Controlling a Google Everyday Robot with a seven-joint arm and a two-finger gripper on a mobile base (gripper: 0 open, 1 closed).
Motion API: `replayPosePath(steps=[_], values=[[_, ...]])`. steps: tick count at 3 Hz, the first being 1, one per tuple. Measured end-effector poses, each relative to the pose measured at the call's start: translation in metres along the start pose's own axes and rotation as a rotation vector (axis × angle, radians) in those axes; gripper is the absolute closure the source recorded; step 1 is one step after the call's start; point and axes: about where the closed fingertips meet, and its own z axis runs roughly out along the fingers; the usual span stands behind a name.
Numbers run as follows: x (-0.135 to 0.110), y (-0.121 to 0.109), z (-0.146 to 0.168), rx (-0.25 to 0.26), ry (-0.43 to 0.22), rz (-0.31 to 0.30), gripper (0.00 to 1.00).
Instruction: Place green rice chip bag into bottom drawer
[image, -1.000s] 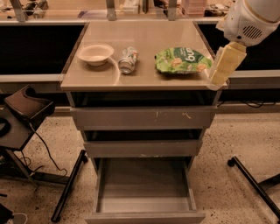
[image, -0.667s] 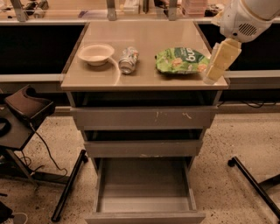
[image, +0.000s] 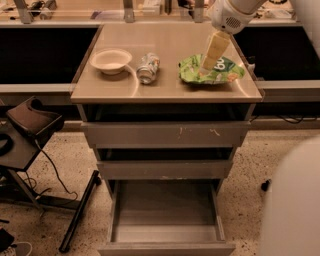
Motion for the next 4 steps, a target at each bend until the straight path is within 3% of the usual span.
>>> replayPosePath(steps=[1, 2, 3, 4], values=[[-0.009, -0.036, 0.04, 0.009, -0.001, 0.017, 0.0], [-0.002, -0.057, 0.072, 0.012, 0.029, 0.063, 0.0], [0.023, -0.05, 0.105, -0.053, 0.097, 0.115, 0.0], [0.049, -0.027, 0.127, -0.153, 0.185, 0.13, 0.0]])
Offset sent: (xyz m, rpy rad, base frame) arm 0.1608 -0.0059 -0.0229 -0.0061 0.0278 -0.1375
